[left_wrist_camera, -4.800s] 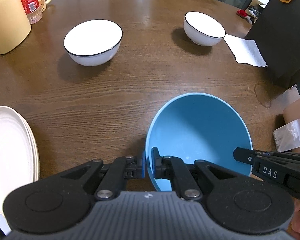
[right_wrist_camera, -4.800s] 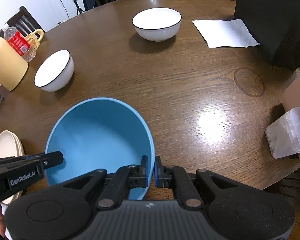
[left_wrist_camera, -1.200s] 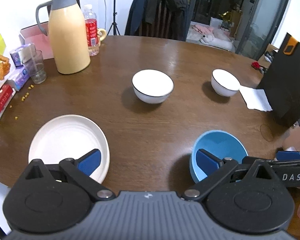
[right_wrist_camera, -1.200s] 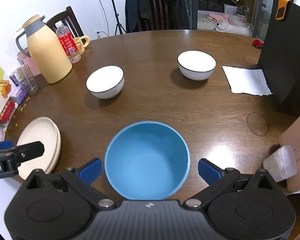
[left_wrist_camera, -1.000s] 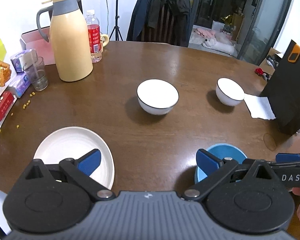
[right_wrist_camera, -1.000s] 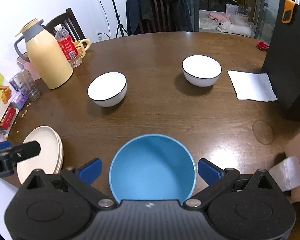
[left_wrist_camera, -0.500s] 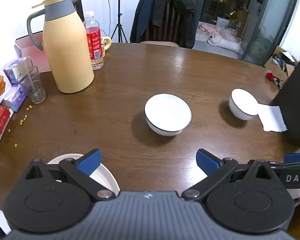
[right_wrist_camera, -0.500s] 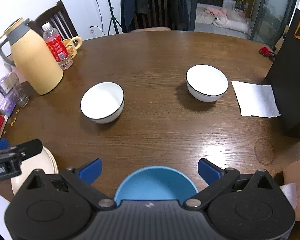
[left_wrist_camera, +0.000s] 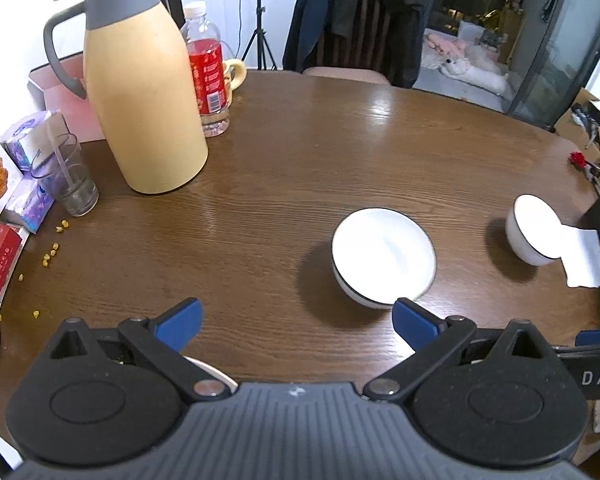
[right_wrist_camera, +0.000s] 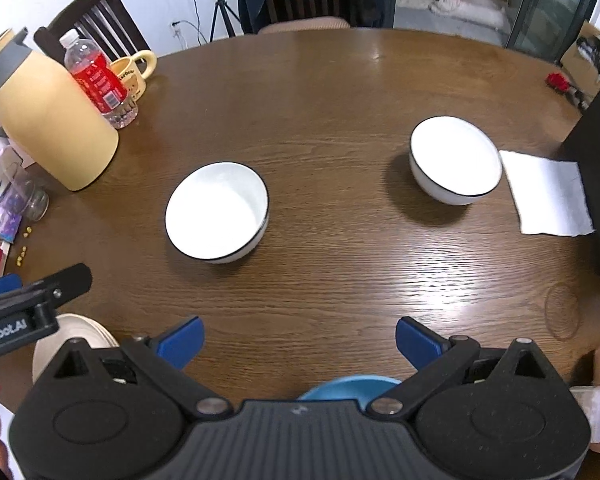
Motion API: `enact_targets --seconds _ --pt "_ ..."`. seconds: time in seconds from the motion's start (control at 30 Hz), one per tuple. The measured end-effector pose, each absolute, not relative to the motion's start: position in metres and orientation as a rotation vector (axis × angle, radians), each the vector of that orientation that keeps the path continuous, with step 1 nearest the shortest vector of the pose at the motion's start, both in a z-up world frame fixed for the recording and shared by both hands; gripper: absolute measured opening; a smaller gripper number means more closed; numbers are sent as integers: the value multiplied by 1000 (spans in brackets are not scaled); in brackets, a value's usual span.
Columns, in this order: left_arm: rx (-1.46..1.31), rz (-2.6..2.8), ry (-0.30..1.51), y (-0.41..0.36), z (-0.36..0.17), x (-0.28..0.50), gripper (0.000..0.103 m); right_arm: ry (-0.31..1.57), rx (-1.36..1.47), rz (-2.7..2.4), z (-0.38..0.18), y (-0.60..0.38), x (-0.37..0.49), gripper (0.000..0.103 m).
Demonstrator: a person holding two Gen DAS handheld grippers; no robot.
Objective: Organize plates and bowls
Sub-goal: 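Move both grippers to the rim of the white bowl near the thermos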
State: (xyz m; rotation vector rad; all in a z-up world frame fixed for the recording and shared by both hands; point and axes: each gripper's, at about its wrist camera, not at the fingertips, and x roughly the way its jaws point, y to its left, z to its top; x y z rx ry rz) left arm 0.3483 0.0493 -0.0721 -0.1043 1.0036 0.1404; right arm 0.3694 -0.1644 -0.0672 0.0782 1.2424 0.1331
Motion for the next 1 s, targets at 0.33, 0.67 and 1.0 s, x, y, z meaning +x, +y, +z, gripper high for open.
enact_targets --seconds 0.33,0.67,1.0 --pt "-116 167 1064 63 -94 389 103 1338 124 112 -93 -147 411 101" --pt "-117 172 1111 67 -113 415 103 1402 175 82 -114 -140 430 96" --pt "-99 135 1138 58 -129 435 99 1411 230 49 -130 -139 443 85"
